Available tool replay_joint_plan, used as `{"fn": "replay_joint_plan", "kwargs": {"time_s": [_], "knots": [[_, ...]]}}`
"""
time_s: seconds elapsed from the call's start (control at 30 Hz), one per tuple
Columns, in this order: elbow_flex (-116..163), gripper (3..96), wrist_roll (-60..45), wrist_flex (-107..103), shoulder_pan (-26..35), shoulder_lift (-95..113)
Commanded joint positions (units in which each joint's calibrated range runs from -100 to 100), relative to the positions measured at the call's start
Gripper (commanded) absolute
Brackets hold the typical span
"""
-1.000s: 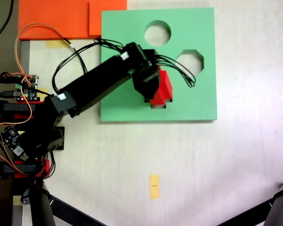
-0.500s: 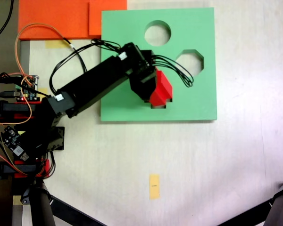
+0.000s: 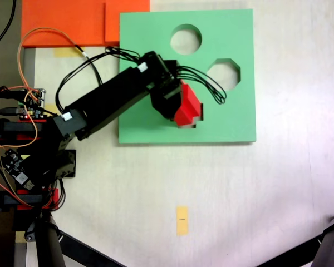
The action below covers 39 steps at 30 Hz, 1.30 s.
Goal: Put the cross columnar block into the corresponding hole
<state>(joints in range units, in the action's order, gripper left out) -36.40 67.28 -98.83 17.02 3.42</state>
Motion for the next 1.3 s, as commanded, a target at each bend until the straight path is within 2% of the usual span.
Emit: {"fn": "replay_joint_plan", "kwargs": {"time_s": [0.03,0.97,1.3], "knots": [[-1.4,39.5,0.3,-1.2,-0.1,-0.2],[-1.8,39.7,0.1,-1.2,-1.5,-10.5],[-1.8,40.1,-3.6,-1.2,-2.8,-15.3]]}}
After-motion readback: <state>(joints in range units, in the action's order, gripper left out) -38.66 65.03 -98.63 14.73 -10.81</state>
